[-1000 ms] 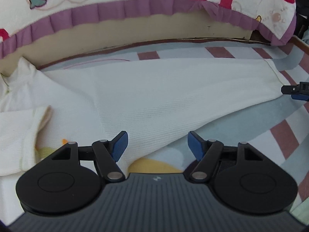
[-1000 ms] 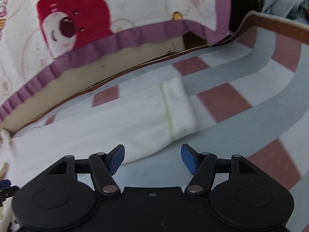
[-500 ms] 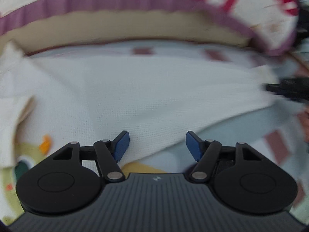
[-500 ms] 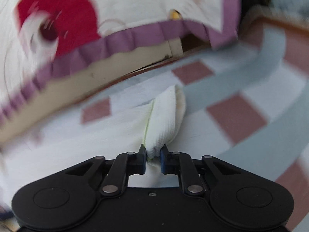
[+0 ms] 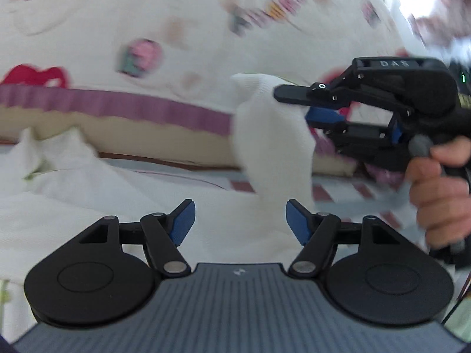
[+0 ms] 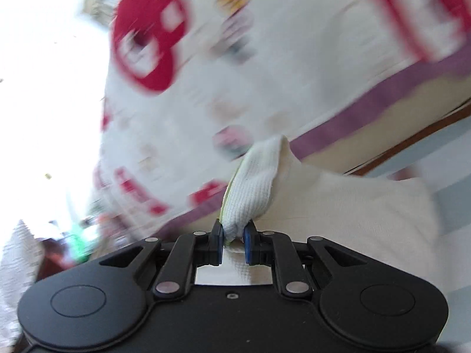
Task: Fold clothes
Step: 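Grasp the sleeve cuff with the right gripper and lift it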
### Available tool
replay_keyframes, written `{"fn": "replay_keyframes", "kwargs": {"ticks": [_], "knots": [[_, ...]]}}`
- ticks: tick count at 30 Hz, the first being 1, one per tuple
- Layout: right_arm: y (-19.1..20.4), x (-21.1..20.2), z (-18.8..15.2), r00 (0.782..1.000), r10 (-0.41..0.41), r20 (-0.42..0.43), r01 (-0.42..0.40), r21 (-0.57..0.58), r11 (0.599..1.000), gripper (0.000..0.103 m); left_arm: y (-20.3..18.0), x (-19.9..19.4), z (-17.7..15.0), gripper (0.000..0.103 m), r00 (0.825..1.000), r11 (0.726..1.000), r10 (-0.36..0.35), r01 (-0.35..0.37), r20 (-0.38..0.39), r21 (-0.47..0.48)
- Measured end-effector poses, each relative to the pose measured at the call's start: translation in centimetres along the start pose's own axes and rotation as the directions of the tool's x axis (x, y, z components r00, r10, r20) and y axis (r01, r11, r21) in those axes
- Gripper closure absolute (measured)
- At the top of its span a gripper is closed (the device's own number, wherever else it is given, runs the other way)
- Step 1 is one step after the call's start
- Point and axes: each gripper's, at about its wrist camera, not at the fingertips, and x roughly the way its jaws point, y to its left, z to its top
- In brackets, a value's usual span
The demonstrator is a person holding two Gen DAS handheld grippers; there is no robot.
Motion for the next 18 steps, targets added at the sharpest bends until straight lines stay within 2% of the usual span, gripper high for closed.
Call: {"fn": "replay_keyframes", "kwargs": {"ticks": [2,4,6,9,11,12,13,14,16,17,18], "knots": [[2.0,3.5,-1.5,0.996,0.07,-0.053,-0.068,0.037,0.997,0.087,2.5,-2.0,0.7,0.034,0.999,0.998,0.01,-0.008,0.031,-0.059],[3.9,6.8,-3.0,0.989,0.109,-0.099,-0.104,0.046,0.993,0.087,4.5,-3.6,1.1,0.034,0.995,0.994,0.089,-0.087,0.039,-0.063],[5.8,10.3,-4.4,0.981,0.13,-0.145,-0.125,0.044,0.991,0.087,6.4,-4.5,1.0,0.034,0.984,0.982,0.178,-0.176,0.021,-0.069],[7.9,14.9,-6.3,0.972,0.129,-0.196,-0.126,0.025,0.992,0.086,9.8,-5.9,0.6,0.034,0.969,0.96,0.247,-0.247,-0.015,-0.134],[8.4,17.1,-7.4,0.964,0.121,-0.237,-0.114,0.043,0.993,0.078,11.6,-6.8,0.2,0.034,0.96,0.95,0.277,-0.279,-0.035,-0.142],[8.1,17.3,-7.9,0.964,0.116,-0.241,-0.1,0.078,0.992,0.068,12.3,-7.1,-0.1,0.034,0.952,0.943,0.303,-0.307,-0.047,-0.129],[7.6,16.8,-8.2,0.966,0.111,-0.232,-0.095,0.079,0.992,0.063,13.0,-7.3,-0.3,0.034,0.94,0.934,0.334,-0.34,-0.065,-0.108],[7.2,16.1,-8.5,0.97,0.107,-0.218,-0.096,0.06,0.994,0.064,13.7,-7.3,-0.5,0.034,0.929,0.926,0.36,-0.367,-0.083,-0.088],[6.5,13.8,-9.0,0.984,-0.06,-0.167,0.035,-0.148,0.988,0.053,15.3,-7.1,-1.0,0.034,0.917,0.918,0.379,-0.389,-0.123,-0.074],[6.2,12.5,-9.3,0.98,-0.154,-0.124,0.117,-0.262,0.958,0.053,16.2,-6.9,-1.2,0.034,0.915,0.916,0.376,-0.391,-0.146,-0.091],[5.5,11.3,-9.8,0.967,-0.237,-0.099,0.191,-0.34,0.921,0.053,16.9,-6.6,-1.2,0.034,0.915,0.913,0.367,-0.389,-0.168,-0.12]]}}
